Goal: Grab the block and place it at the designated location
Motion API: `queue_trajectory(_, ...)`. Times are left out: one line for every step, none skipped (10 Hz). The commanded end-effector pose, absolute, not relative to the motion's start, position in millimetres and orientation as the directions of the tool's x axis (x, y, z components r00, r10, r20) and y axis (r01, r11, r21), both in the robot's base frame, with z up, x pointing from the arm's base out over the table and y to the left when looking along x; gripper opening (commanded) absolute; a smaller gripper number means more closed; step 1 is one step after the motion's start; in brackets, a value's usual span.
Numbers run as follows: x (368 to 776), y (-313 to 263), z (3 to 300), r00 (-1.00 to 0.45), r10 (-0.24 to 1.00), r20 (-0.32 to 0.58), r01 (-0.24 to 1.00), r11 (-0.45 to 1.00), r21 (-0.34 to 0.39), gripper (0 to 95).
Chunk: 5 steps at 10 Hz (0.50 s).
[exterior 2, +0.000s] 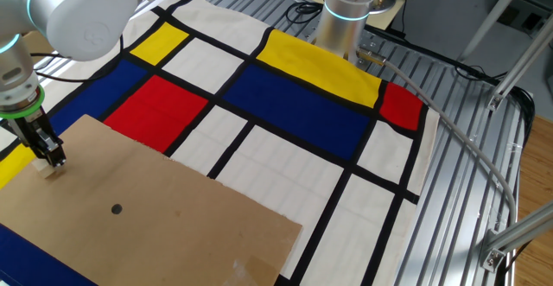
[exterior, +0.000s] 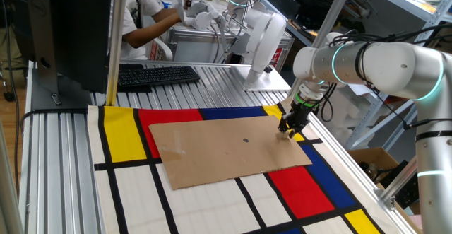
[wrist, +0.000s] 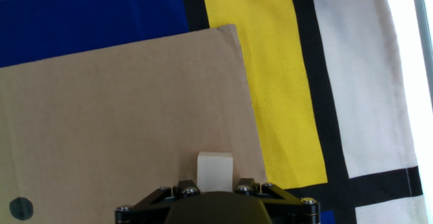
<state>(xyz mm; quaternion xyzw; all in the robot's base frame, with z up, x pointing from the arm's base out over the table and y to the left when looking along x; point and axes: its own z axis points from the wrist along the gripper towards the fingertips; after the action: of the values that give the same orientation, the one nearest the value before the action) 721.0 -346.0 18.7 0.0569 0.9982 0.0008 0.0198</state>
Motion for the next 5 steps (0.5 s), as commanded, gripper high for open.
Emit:
queue_trajectory(721.3,-345.9,18.4,-0.993,0.113,-0.038,0.113,0.994,0.005,38.0)
queue_trajectory(721.4,-345.8,18.3,-0.993,0.112,-0.038,0.112,0.994,0.006,38.0)
queue_trajectory(721.5,-345.7,18.6,-0.993,0.112,-0.038,0.112,0.994,0.006,38.0)
queue_trajectory(721.5,-345.6,19.0,-0.993,0.110,-0.037,0.110,0.994,0.007,38.0)
queue_trajectory(721.5,-345.7,19.1,-0.993,0.109,-0.038,0.108,0.994,0.009,38.0)
